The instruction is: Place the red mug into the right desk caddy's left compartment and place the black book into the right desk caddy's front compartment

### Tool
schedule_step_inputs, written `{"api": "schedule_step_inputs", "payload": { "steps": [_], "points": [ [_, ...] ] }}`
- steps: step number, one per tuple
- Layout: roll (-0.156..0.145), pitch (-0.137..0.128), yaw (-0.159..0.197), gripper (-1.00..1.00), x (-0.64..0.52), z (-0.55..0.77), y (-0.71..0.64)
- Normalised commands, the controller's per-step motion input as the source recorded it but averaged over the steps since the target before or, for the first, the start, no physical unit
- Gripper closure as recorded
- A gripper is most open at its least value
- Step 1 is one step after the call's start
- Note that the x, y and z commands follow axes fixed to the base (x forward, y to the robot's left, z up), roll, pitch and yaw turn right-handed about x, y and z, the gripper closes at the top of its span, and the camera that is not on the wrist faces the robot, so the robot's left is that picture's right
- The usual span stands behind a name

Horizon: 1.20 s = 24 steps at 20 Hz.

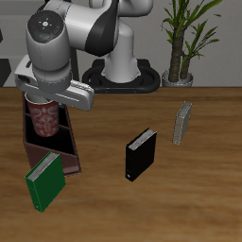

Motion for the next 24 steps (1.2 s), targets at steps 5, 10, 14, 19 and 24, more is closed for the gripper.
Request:
{"api": "schedule_step_inputs", "payload": {
  "steps": [5, 10, 14, 19, 24],
  "points": [
    [0.046, 0.003, 0.009, 1.00, -0.02, -0.24, 0.14],
    [-0.009, 0.008, -0.016, 1.00, 0.06, -0.17, -0.05],
    [-0.028, 0.019, -0.043, 1.00, 0.05, -0.18, -0.26],
    [-0.015, 0.021, -0.008, 1.00, 0.02, -0.17, -0.04],
    [-0.003, 0.030, -0.011, 1.00, 0.04, -0.25, -0.01]
  ]
}}
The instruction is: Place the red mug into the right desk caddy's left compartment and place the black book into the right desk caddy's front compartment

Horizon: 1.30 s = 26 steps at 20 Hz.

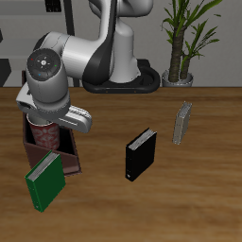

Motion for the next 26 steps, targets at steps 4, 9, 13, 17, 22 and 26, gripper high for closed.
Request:
{"api": "schedule_step_inputs", "payload": {
  "steps": [4, 9, 13, 17, 22, 26],
  "points": [
    [-0.007, 0.025, -0.017, 1.00, 0.03, -0.17, 0.00],
    [0.004, 0.054, -0.032, 1.00, 0.04, -0.30, -0.08],
    [-0.021, 0.049, -0.003, -1.00, 0.02, -0.23, -0.06],
    [0.006, 0.009, -0.016, -1.00, -0.01, -0.03, 0.03],
    [-0.011, -0.008, 0.007, -1.00, -0.03, 0.07, 0.00],
    [-0.007, -0.048, 0.015, -1.00, -0.09, 0.21, 0.14]
  ]
}}
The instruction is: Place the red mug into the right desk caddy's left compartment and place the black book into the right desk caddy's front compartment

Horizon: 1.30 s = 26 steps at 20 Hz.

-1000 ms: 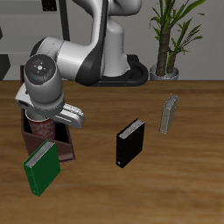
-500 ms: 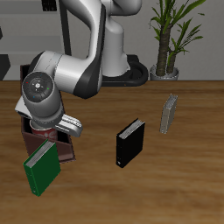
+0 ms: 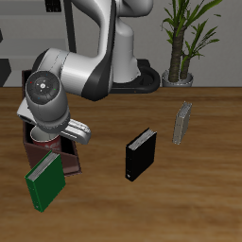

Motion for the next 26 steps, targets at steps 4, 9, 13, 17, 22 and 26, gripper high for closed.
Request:
{"api": "schedule_step_inputs", "payload": {
  "steps": [4, 9, 13, 17, 22, 26],
  "points": [
    [0.012, -0.027, 0.028, -1.00, -0.07, 0.13, 0.14],
    [-0.046, -0.153, 0.137, -1.00, -0.21, 0.39, 0.36],
    [-0.003, -0.120, 0.106, -1.00, -0.18, 0.37, 0.40],
    [-0.026, -0.112, 0.147, -1.00, -0.11, 0.21, 0.26],
    [0.006, -0.108, 0.110, -1.00, -0.17, 0.24, 0.36],
    [0.019, -0.091, 0.055, -1.00, -0.11, 0.18, 0.30]
  ]
}}
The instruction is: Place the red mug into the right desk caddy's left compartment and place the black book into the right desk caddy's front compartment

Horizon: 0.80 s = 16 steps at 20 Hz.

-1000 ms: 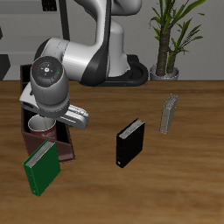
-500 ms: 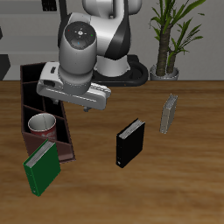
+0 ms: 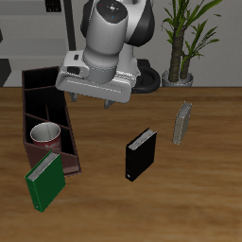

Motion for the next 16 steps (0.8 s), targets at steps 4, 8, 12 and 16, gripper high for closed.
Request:
{"api": "schedule_step_inputs", "payload": {
  "steps": [4, 8, 12, 16],
  "points": [
    [0.098, -0.070, 0.004, -1.00, -0.10, 0.16, 0.38],
    [0.050, -0.099, 0.039, -1.00, -0.04, 0.18, 0.16],
    [0.020, -0.184, -0.062, -1.00, -0.03, 0.33, 0.20],
    [-0.059, -0.054, -0.033, -1.00, 0.11, 0.08, 0.20]
  ]
}}
